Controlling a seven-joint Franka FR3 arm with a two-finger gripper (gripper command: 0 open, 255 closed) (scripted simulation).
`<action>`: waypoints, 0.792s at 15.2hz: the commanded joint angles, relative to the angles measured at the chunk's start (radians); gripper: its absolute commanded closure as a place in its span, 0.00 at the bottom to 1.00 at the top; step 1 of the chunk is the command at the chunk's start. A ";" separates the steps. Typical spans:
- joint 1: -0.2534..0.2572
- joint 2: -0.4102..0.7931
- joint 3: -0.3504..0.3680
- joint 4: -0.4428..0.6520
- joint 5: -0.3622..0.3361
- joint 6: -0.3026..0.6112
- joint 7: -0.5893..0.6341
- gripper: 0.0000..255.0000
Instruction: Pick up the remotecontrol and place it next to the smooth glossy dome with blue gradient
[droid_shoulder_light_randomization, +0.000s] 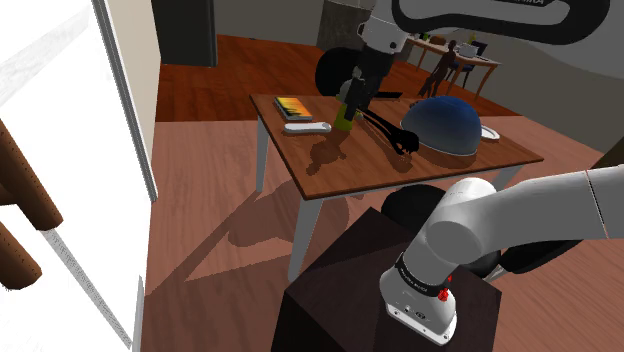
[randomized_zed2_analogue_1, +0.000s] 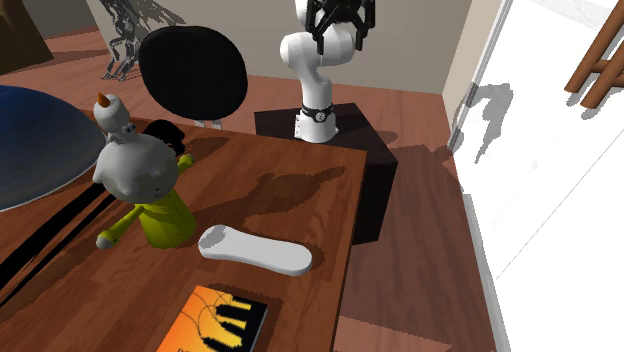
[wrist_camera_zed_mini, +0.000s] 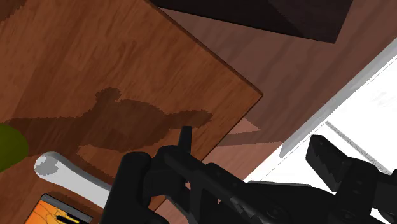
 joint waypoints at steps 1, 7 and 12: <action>0.000 0.000 0.000 0.000 0.000 0.000 0.000 0.00; 0.011 0.134 -0.136 0.007 -0.072 0.123 -0.251 0.00; 0.032 0.290 -0.242 0.062 -0.097 0.224 -0.459 0.00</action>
